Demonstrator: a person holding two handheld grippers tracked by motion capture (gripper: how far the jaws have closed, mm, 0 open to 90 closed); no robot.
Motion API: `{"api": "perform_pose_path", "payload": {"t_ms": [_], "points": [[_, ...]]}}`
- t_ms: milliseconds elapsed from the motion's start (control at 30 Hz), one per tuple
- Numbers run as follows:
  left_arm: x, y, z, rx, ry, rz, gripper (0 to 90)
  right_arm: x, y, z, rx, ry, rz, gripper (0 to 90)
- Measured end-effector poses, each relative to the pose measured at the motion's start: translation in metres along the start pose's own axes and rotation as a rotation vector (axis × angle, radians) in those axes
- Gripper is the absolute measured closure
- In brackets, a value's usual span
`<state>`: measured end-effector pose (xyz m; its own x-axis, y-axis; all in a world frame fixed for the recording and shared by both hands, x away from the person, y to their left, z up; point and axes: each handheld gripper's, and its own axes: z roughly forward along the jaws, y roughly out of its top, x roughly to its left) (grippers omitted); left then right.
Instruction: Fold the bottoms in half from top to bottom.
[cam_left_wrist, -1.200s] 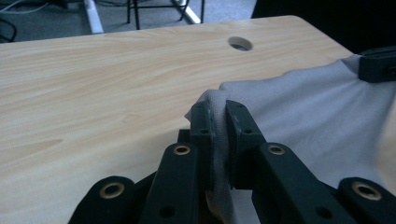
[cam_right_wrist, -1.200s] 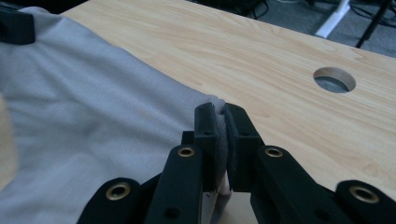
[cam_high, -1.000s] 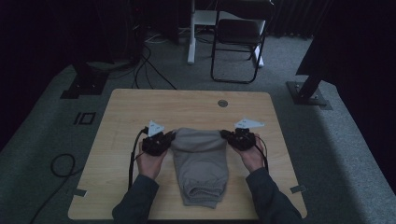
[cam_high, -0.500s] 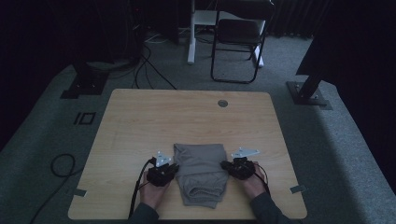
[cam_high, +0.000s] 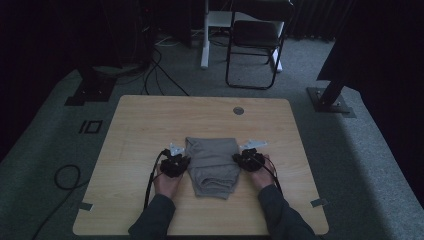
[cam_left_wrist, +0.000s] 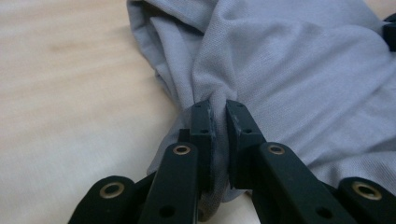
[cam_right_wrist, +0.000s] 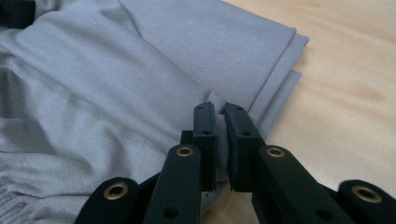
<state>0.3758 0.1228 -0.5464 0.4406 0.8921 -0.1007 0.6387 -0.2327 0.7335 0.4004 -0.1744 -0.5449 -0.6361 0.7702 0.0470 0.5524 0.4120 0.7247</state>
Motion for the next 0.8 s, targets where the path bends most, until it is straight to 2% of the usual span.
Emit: {"api": "perform_pose_path", "payload": {"t_ms": [133,200,267,367,533,667,767,800], "points": [[0.011,0.017,0.012,0.004,0.016,-0.034,83.4,-0.010,0.015,0.013,0.004,-0.010,0.004,84.2],[0.014,0.025,0.011,-0.003,0.016,-0.035,83.4,-0.015,0.021,0.015,0.007,-0.001,0.042,84.6],[0.015,0.034,0.001,-0.027,0.015,-0.021,83.4,-0.018,0.028,0.009,-0.008,0.007,0.065,84.6],[0.014,0.047,-0.023,-0.098,-0.009,-0.020,83.5,-0.017,0.036,-0.010,-0.065,0.018,0.053,84.7],[0.007,0.060,-0.061,-0.212,-0.066,-0.019,83.5,-0.010,0.049,-0.045,-0.138,0.008,-0.013,84.7],[-0.002,0.055,-0.085,-0.263,-0.094,-0.009,83.4,-0.003,0.050,-0.074,-0.204,0.023,-0.029,84.7],[-0.008,0.039,-0.095,-0.292,-0.122,-0.016,83.1,0.007,0.039,-0.087,-0.226,0.029,-0.065,84.6],[-0.011,0.031,-0.097,-0.286,-0.129,-0.009,83.1,0.009,0.034,-0.091,-0.231,0.041,-0.060,84.6]]}}
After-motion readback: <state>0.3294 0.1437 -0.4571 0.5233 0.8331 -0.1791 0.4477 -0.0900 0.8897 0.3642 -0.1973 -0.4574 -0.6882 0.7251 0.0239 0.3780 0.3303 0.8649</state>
